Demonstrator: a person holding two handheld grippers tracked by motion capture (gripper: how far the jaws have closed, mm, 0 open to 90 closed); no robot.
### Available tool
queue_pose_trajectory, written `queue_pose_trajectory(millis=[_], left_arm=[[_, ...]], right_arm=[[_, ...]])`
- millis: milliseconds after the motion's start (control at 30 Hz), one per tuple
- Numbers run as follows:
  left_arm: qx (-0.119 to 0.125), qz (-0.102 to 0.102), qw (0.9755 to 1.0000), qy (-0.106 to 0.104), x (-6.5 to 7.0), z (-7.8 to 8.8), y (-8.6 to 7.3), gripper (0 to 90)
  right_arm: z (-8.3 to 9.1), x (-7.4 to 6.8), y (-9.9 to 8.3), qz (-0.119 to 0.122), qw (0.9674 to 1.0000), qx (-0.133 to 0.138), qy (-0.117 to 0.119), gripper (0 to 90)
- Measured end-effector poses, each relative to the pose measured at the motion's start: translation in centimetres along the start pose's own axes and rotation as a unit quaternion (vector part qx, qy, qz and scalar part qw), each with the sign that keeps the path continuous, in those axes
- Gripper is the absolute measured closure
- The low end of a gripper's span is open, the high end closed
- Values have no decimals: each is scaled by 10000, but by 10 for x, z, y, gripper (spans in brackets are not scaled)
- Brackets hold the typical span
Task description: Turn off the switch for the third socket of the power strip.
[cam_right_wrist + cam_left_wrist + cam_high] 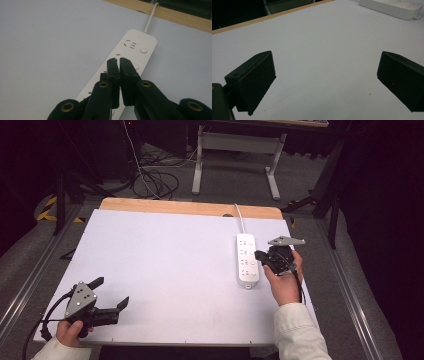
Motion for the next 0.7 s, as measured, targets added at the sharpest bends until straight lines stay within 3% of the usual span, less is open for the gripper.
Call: queue_pose_trajectory(millis=[133, 267, 500, 700], left_arm=[[-2, 13, 10000, 4, 0, 0, 0, 23], [-23, 19, 10000, 26, -2, 1, 0, 23], [-40, 52, 10000, 47, -2, 2, -1, 23], [-35, 97, 9999, 19, -2, 4, 0, 23]], right_arm=[[3, -1, 1, -34, 10000, 44, 56, 818], [10, -8, 5, -26, 9995, 216, 232, 690], [27, -22, 12, 255, 9972, 618, 339, 488], [44, -35, 12, 333, 9943, 875, 519, 394]])
Point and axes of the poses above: each handheld gripper's, and its own axes: z roughly backward along the jaws, y roughly out of its top, x roughly to its right, the point moved 10 cm from there along -z, roughly forward along the jaws, and after that the axes turned 3 degrees about x, right-handed, at the moved point
